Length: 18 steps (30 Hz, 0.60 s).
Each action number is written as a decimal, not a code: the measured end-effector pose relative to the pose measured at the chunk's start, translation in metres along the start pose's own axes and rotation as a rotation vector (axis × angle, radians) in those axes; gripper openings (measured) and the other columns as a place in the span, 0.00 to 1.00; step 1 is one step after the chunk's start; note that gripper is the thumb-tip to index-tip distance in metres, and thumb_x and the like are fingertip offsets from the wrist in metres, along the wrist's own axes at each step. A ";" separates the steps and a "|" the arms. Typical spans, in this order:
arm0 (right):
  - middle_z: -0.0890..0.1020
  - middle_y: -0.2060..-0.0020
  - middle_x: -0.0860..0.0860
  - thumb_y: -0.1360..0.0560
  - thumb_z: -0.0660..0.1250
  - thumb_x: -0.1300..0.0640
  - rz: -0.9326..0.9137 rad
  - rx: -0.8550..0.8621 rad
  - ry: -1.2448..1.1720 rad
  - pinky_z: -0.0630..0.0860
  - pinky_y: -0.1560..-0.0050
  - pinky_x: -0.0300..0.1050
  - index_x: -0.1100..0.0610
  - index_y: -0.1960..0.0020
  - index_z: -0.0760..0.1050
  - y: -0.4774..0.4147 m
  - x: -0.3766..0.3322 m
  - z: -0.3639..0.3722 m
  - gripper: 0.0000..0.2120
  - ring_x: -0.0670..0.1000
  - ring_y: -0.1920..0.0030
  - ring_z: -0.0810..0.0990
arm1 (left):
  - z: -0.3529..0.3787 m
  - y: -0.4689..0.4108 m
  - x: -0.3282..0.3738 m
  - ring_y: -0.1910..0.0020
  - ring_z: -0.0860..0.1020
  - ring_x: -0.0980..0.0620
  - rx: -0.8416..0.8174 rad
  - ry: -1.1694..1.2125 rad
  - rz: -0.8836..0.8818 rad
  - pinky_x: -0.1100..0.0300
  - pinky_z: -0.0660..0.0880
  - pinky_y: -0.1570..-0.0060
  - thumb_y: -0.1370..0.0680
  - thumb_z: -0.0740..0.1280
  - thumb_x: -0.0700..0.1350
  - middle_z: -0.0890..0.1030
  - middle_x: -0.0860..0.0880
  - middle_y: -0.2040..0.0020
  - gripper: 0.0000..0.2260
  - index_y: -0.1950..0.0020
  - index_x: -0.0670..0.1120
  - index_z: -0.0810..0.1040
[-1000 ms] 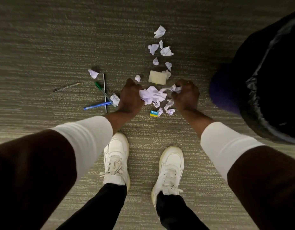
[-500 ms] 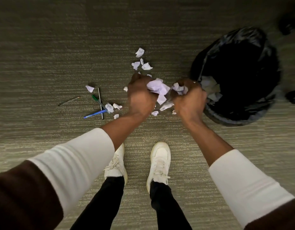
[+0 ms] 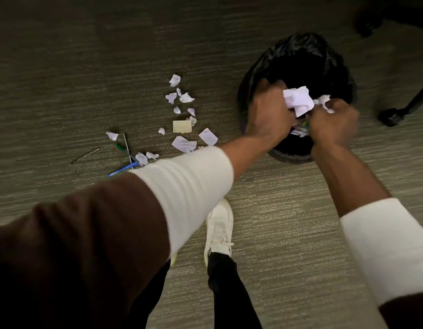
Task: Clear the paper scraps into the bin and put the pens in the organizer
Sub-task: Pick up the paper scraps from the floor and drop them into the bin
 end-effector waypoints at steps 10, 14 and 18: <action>0.87 0.47 0.51 0.29 0.62 0.54 0.087 -0.056 -0.031 0.87 0.47 0.58 0.48 0.42 0.85 -0.041 0.024 0.012 0.19 0.56 0.46 0.86 | 0.048 -0.001 0.003 0.33 0.75 0.33 -0.311 -0.124 0.005 0.46 0.78 0.39 0.26 0.76 0.44 0.64 0.36 0.26 0.38 0.22 0.38 0.60; 0.88 0.57 0.45 0.30 0.68 0.54 -0.067 -0.072 0.016 0.86 0.47 0.53 0.50 0.49 0.86 -0.009 0.015 0.009 0.12 0.49 0.53 0.88 | 0.026 0.017 -0.010 0.40 0.79 0.38 -0.139 -0.128 0.091 0.44 0.81 0.48 0.26 0.71 0.40 0.75 0.41 0.35 0.21 0.34 0.41 0.74; 0.88 0.57 0.47 0.25 0.67 0.60 -0.266 -0.152 -0.100 0.87 0.53 0.55 0.51 0.49 0.84 0.039 0.005 0.018 0.10 0.49 0.58 0.88 | 0.000 0.043 -0.053 0.51 0.84 0.38 -0.104 -0.129 -0.022 0.48 0.81 0.54 0.23 0.67 0.44 0.86 0.44 0.48 0.10 0.42 0.48 0.79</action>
Point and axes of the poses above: each hand's wrist, its own y-axis away from the middle knuckle, its own z-axis out of the palm, x = y × z, the point moved 2 cm from there along -y, towards the middle knuckle
